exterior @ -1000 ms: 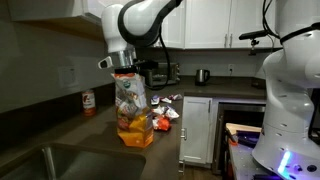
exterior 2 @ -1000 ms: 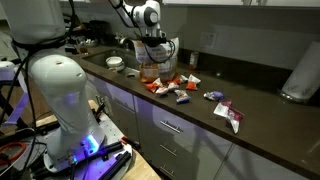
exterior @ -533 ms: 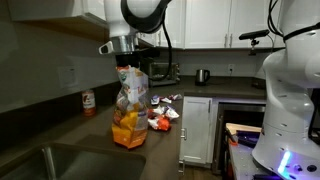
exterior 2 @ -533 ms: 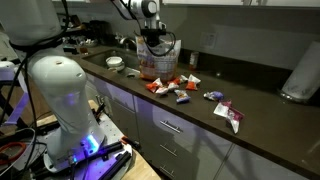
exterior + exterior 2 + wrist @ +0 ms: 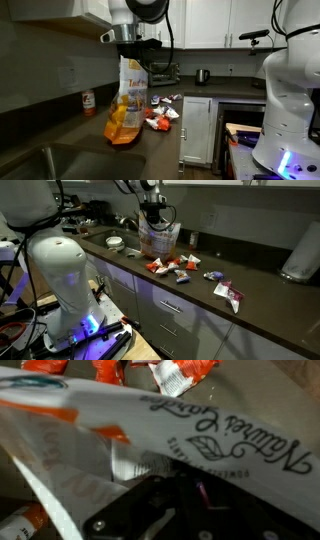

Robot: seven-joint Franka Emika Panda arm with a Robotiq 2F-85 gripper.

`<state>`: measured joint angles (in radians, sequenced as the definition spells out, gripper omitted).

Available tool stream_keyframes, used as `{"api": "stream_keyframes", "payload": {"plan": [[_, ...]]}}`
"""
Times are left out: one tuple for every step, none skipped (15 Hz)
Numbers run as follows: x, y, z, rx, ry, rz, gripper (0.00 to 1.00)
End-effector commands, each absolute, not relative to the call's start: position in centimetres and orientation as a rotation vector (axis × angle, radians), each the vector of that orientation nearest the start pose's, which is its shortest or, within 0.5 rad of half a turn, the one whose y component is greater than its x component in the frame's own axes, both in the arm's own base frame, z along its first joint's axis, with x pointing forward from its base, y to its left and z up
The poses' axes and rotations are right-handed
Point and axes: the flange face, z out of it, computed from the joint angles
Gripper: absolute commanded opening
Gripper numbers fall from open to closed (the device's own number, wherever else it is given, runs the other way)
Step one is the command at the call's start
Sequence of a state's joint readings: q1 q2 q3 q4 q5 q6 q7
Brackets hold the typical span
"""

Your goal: Remove two small packets from the pack on the countertop

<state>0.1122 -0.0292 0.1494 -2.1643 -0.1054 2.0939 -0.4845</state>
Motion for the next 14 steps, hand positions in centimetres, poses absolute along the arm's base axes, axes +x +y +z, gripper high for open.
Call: {"api": "stream_keyframes", "payload": {"plan": [[50.0,13.1,41.2,-3.003,-1.222,0.168,0.09],[49.6,13.0,40.8,-3.004,-1.212,0.215,0.09],[49.3,12.9,40.6,-3.01,-1.191,0.254,0.09],[49.1,12.6,40.7,-3.022,-1.15,0.278,0.09],[48.9,12.5,40.8,-3.038,-1.116,0.292,0.09],[48.8,12.4,41.0,-3.059,-1.079,0.297,0.09],[48.6,12.3,41.2,-3.065,-1.054,0.295,0.09],[48.6,12.2,41.3,-3.08,-1.027,0.292,0.09],[48.6,12.1,41.7,-3.09,-1.002,0.282,0.09],[48.6,12.1,41.9,-3.108,-0.977,0.271,0.09],[48.7,11.8,42.2,-3.129,-0.948,0.257,0.09],[48.8,11.6,42.5,-3.149,-0.926,0.251,0.09],[48.8,11.5,42.8,-3.182,-0.906,0.242,0.09],[48.8,11.4,43.1,-3.212,-0.903,0.239,0.09]]}}
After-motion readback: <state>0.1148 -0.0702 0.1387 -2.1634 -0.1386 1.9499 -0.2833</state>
